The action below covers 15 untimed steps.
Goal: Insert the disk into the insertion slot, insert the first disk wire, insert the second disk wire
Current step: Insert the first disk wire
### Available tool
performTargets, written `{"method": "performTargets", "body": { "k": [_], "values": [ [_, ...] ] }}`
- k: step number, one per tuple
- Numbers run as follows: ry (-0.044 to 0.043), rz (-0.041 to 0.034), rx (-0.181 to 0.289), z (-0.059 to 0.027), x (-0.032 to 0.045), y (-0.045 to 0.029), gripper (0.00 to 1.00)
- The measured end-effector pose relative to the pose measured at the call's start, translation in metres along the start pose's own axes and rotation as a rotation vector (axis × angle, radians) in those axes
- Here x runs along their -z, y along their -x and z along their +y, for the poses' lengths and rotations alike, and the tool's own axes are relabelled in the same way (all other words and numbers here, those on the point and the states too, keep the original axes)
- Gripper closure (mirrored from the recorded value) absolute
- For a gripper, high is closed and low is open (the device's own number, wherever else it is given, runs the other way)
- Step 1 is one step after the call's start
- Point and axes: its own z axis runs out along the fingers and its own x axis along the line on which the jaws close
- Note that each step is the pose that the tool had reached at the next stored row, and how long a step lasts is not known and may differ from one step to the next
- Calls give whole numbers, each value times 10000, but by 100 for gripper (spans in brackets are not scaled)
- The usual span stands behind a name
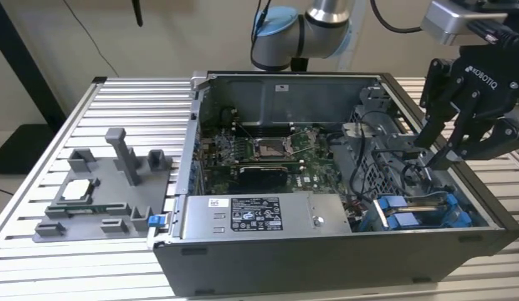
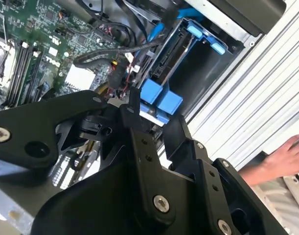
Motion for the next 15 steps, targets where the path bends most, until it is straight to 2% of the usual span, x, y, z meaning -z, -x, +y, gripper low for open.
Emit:
{"method": "performTargets", "body": {
  "k": [11,12,15],
  "values": [
    [-67,0,2,6,-159,290,0],
    [-75,0,2,5,-176,300,100],
    [-105,-1,3,3,-213,300,100]
  ]
}}
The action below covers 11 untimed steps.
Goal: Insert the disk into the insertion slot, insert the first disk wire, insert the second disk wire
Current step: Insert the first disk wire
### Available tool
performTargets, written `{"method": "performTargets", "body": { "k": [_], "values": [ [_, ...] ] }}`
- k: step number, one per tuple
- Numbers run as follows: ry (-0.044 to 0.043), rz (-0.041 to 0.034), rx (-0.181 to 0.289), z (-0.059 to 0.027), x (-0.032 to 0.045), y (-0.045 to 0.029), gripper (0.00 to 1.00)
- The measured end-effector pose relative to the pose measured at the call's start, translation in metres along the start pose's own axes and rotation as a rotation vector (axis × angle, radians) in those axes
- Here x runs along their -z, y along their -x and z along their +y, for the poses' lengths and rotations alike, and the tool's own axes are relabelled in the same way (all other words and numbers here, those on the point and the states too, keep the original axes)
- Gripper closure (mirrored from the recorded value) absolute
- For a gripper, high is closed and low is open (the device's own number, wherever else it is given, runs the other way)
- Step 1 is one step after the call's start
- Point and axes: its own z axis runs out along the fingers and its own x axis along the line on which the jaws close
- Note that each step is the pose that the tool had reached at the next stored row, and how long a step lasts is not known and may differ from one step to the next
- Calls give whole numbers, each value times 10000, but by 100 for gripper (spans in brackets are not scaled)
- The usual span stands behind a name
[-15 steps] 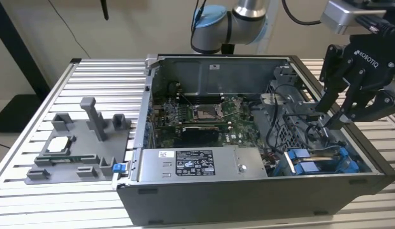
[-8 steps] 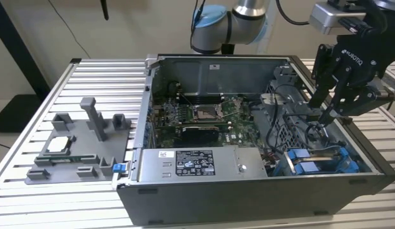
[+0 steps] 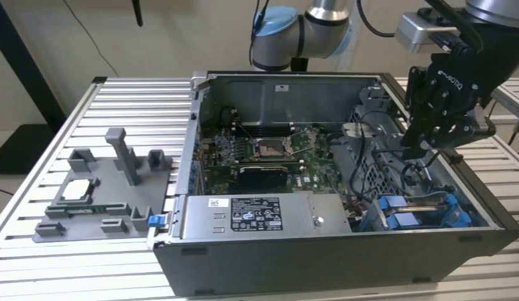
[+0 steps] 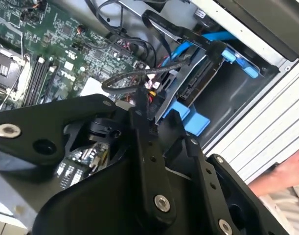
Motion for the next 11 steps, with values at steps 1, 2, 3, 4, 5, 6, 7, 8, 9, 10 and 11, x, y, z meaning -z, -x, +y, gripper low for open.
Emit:
{"method": "performTargets", "body": {
  "k": [1,2,3,4,5,6,7,8,9,10,11],
  "values": [
    [-8,0,0,0,-8,0,100],
    [-20,0,0,0,-18,-1,100],
    [-35,-1,0,0,-28,-1,100],
    [-45,-2,1,-1,-37,-1,100],
    [-53,-2,2,-1,-48,-1,100],
    [-62,-2,1,-1,-58,-2,100],
    [-73,-2,1,-2,-66,-2,100],
    [-75,0,1,-2,-67,-2,100],
    [-76,0,2,-2,-68,-2,100],
    [-76,0,2,-2,-69,-3,100],
    [-76,-3,2,-2,-71,-6,100]
  ]
}}
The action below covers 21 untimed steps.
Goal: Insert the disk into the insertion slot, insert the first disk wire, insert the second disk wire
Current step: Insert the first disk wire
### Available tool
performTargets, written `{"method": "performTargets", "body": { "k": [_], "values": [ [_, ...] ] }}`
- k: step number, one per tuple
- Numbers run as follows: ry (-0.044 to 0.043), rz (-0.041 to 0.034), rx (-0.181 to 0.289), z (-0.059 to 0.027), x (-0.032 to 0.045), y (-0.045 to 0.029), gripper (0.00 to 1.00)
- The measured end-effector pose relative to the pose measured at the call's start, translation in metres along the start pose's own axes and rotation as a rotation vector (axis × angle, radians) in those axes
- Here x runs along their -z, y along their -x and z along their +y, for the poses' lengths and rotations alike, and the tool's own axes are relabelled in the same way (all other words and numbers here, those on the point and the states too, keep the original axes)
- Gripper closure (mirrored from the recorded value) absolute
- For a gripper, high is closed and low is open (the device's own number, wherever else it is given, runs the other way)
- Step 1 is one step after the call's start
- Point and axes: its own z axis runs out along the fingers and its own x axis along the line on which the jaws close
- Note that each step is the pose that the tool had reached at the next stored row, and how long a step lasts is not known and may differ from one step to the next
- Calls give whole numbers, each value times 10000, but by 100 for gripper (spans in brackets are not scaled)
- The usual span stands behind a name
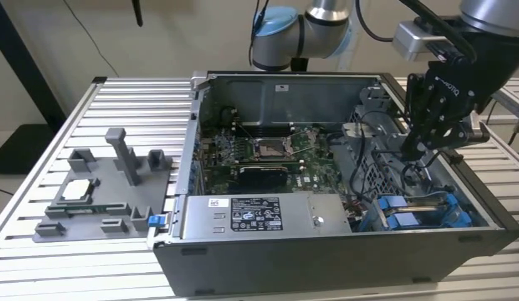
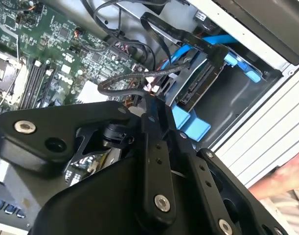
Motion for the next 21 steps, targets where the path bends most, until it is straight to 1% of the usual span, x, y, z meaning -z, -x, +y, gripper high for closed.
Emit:
{"method": "performTargets", "body": {
  "k": [6,9,13,21],
  "values": [
    [0,3,-2,-2,2,-5,100],
    [2,1,-2,-17,-1,-25,100],
    [21,2,-2,-63,-5,-80,100],
    [79,3,-4,-193,-20,-233,100]
  ]
}}
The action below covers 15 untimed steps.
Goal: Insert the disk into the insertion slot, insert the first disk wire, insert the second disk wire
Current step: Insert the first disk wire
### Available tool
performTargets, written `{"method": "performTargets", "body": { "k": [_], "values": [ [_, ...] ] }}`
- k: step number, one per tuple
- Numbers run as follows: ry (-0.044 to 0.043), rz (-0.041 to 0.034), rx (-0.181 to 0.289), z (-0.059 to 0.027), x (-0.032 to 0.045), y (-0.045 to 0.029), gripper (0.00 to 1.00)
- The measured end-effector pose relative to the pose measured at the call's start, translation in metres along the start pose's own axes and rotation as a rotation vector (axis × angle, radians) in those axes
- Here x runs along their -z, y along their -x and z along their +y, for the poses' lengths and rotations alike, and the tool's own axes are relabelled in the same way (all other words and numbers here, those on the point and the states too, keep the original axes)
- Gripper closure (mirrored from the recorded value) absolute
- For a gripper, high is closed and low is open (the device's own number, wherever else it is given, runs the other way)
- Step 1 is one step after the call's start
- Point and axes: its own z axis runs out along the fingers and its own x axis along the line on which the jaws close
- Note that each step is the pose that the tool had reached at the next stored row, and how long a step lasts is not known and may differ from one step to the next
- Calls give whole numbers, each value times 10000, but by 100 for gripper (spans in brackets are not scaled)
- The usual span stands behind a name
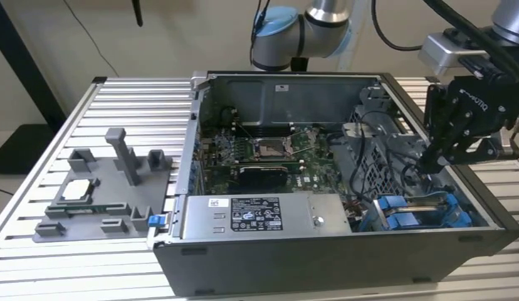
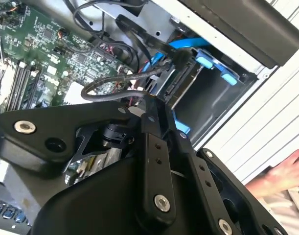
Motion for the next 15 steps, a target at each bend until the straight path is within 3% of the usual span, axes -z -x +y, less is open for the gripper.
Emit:
{"method": "performTargets", "body": {
  "k": [10,15],
  "values": [
    [61,0,-2,-161,-23,-178,100],
    [69,1,-2,-209,-30,-228,100]
  ]
}}
